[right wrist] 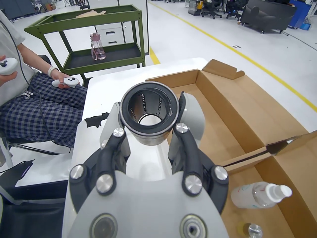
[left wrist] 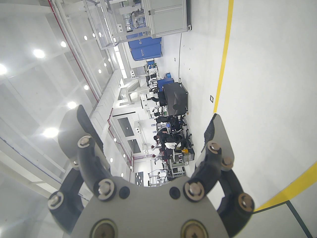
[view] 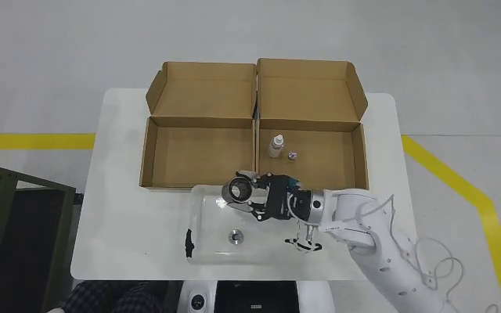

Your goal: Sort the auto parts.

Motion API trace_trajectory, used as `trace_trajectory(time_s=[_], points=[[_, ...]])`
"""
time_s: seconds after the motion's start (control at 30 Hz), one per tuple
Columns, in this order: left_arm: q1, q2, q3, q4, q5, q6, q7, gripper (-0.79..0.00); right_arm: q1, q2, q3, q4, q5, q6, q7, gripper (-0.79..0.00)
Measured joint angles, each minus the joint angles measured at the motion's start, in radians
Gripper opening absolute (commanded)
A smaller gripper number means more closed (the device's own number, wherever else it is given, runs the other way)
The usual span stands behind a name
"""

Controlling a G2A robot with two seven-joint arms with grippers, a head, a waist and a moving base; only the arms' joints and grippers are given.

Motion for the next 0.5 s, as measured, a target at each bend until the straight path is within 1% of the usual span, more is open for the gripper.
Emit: trace_trajectory(time_s=[0.23,0.5], points=[[0.0,0.0,0.0,0.0,0.0,0.0,0.0,0.0,-0.024,0.007,0.041,-0.026,0.036,-0.009,-0.02,-0.785],[0.0,0.0,0.0,0.0,0.0,0.0,0.0,0.0,-0.037,0.011,0.056,-0.043,0.063,-0.016,-0.03,-0.785]])
